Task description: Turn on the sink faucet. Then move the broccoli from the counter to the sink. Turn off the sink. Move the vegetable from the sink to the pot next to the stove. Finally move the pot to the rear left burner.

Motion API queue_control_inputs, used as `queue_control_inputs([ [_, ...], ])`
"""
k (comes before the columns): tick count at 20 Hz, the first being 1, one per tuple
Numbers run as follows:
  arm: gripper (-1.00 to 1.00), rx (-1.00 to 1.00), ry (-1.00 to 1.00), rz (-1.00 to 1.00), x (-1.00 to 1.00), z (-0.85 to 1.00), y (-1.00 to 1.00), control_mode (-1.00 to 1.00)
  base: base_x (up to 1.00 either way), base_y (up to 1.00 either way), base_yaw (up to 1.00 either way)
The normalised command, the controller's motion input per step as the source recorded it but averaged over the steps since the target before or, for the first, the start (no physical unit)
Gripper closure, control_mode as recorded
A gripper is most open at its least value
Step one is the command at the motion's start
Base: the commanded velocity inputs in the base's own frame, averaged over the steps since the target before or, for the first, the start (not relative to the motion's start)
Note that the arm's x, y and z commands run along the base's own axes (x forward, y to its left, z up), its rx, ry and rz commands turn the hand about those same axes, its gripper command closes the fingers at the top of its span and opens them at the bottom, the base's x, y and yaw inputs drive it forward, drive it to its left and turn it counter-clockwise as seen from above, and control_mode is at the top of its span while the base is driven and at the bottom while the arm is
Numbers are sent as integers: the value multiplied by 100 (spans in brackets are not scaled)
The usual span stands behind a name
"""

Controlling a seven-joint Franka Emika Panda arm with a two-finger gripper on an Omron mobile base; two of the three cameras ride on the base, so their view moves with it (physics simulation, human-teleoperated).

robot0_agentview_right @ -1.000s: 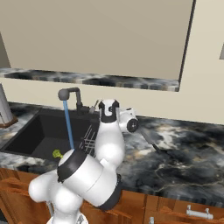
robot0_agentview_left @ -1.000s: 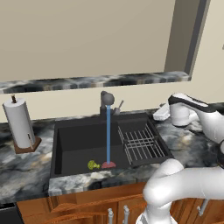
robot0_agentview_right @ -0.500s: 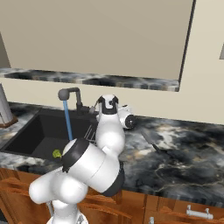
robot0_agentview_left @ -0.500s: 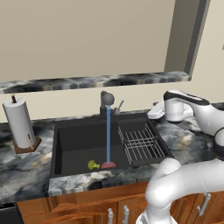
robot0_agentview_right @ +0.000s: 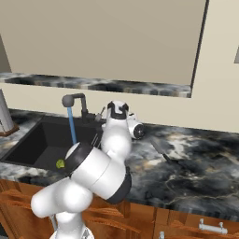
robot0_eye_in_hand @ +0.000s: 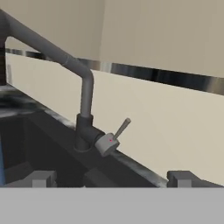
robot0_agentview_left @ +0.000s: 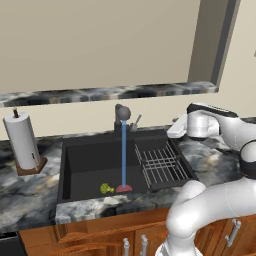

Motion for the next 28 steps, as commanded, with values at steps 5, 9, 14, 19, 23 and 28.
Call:
queue_control_inputs([
  [5, -100, 0, 0, 0, 14, -1, 12, -100, 0, 0, 0],
  [9, -100, 0, 0, 0, 33, 0, 21, -100, 0, 0, 0],
  [14, -100, 0, 0, 0, 33, -1, 24, -100, 0, 0, 0],
  [19, -100, 0, -1, 2, 21, -11, 21, -100, 0, 0, 0],
  [23, -100, 0, -2, 7, 17, -18, 14, -100, 0, 0, 0],
  [28, -100, 0, 0, 11, 29, -4, 1, -100, 0, 0, 0],
])
